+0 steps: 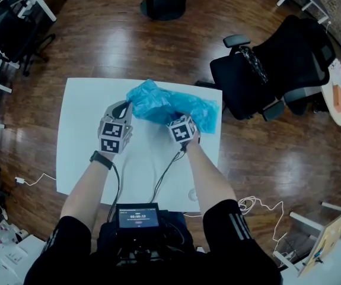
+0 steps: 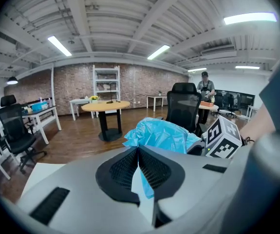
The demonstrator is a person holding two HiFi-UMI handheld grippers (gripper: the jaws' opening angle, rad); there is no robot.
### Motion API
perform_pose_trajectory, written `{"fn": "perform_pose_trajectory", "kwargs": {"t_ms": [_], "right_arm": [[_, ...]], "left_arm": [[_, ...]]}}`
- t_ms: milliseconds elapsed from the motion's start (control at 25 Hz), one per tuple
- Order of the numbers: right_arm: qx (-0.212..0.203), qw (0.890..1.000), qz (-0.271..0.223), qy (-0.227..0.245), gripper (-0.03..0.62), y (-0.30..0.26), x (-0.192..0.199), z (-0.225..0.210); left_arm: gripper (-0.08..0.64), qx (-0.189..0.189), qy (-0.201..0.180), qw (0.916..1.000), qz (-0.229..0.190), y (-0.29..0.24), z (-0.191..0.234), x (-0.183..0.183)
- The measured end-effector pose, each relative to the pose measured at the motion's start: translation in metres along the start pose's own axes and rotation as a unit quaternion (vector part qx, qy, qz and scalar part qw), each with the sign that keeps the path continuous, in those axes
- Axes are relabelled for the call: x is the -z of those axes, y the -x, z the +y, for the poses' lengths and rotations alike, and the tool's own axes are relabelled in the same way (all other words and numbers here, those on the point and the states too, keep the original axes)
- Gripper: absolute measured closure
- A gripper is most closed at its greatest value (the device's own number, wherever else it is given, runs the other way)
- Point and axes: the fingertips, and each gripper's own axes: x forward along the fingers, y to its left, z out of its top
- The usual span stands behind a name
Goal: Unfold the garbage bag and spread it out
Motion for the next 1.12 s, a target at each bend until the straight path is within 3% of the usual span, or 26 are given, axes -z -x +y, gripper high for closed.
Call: {"fn": "perform_pose_trajectory", "kwargs": {"t_ms": [520, 1120], "right_arm": [[0.014, 1.0, 0.02, 0.011, 0.454, 0.001, 0.001, -0.005], [0.017, 0.999, 0.032, 0.023, 0.456, 0.0, -0.001, -0.002]], "left_arm": [[0.56, -0.069, 0.006, 0.9975, 0.011, 0.028, 0.095, 0.008], [0.56, -0.131, 0.039, 0.9862, 0.094, 0.046, 0.165, 0.099]]}}
